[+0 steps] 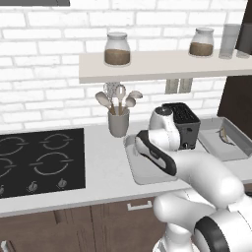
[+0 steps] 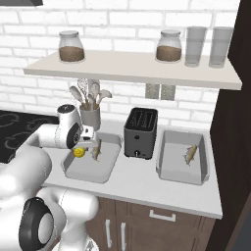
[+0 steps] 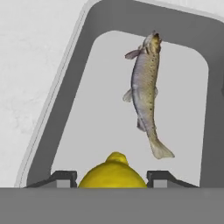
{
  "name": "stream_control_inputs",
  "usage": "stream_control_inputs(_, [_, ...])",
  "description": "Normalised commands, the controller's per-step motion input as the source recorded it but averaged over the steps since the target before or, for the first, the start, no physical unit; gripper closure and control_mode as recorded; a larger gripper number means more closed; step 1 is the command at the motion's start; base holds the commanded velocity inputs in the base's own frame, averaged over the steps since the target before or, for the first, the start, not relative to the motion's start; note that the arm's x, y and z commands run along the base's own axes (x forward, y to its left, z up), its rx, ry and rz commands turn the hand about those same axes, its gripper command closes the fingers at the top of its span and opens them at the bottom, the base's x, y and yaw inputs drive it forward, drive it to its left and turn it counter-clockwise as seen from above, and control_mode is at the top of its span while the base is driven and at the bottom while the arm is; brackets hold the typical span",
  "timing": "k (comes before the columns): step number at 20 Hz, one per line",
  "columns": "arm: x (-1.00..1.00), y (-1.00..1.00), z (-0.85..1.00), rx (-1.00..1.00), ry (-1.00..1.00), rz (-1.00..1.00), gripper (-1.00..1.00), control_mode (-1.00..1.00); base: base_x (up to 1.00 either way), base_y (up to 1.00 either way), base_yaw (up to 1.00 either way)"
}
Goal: Place one lemon and one fish in each tupperware on the nearby counter, to pack two identical lunches.
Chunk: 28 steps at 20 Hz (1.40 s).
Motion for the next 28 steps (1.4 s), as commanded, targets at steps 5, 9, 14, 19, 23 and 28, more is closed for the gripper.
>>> stream_control_inputs(5, [0.17,0.0,-0.38,0.0,-0.15,0.08,1.0,-1.0,0.0,0.0,0.0])
stream_control_inputs(9, [0.01,0.0,-0.02,0.0,-0.05,0.04,1.0,-1.0,0.0,0.0,0.0])
stream_control_inputs(14, [0.07,0.0,0.02,0.0,0.01,0.01,-1.0,-1.0,0.0,0.0,0.0])
stream_control_inputs(19, [0.03,0.0,0.06,-0.02,0.06,0.0,-1.0,-1.0,0.0,0.0,0.0])
stream_control_inputs(23, [0.14,-0.02,0.07,0.0,0.0,0.0,-1.0,-1.0,0.0,0.0,0.0])
stream_control_inputs(28, [-0.34,-0.19,0.5,0.0,0.04,-0.02,-1.0,-1.0,0.0,0.0,0.0])
